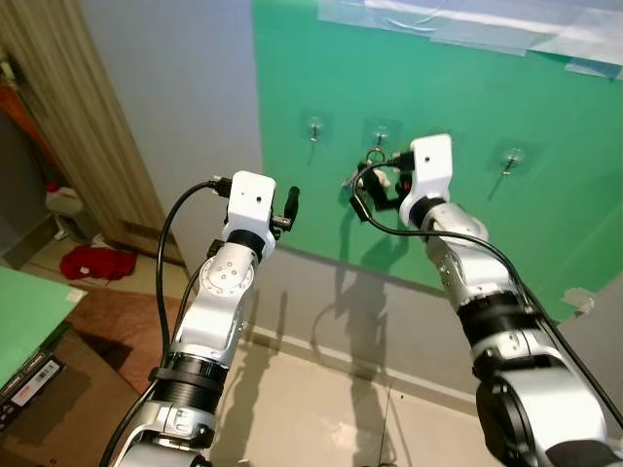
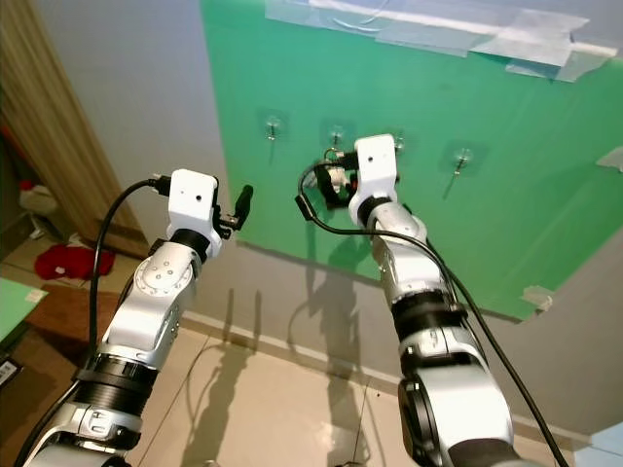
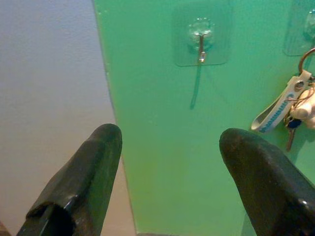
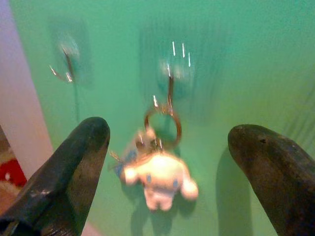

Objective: Hang keys on a hook

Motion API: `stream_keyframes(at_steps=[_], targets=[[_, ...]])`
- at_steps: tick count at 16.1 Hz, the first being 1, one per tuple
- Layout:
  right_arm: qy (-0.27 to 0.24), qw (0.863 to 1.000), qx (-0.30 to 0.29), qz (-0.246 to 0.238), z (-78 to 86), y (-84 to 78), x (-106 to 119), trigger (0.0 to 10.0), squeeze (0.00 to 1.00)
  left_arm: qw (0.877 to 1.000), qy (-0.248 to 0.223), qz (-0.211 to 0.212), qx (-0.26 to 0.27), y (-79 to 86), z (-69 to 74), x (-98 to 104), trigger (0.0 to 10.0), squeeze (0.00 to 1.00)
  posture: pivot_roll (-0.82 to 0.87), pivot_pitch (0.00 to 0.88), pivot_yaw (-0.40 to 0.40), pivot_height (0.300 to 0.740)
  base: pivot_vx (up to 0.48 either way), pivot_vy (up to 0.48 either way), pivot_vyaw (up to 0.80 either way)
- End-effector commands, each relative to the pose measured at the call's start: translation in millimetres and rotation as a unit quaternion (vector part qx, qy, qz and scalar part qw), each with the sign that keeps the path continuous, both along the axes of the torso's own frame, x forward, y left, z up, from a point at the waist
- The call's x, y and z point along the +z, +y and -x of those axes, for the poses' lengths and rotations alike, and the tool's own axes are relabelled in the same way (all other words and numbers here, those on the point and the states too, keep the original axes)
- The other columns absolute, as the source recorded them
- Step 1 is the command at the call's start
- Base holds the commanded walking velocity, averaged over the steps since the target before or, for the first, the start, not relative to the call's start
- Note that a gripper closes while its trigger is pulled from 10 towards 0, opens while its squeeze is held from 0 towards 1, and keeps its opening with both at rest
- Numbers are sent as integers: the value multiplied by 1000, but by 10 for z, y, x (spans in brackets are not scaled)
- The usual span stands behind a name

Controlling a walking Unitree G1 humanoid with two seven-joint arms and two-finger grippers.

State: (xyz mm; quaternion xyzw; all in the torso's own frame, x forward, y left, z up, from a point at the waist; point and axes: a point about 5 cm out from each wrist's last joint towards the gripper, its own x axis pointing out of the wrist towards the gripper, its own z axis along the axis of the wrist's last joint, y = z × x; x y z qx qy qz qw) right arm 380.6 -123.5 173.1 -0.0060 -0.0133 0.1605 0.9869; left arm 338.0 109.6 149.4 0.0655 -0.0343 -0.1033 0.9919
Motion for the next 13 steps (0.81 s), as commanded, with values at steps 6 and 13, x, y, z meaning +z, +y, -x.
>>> stream_keyframes(at_steps=[6, 13], targets=[[-4, 993, 118, 3, 367, 79, -142, 10000, 616, 999, 13, 22, -25, -49, 14, -15, 10000, 0, -37, 0, 10, 740, 0, 0, 0], [48, 996, -27, -63, 517, -25, -476, 10000, 0, 997, 18, 68, -20, -4, 128, -22, 10000, 0, -31, 0, 37, 740, 0, 0, 0]])
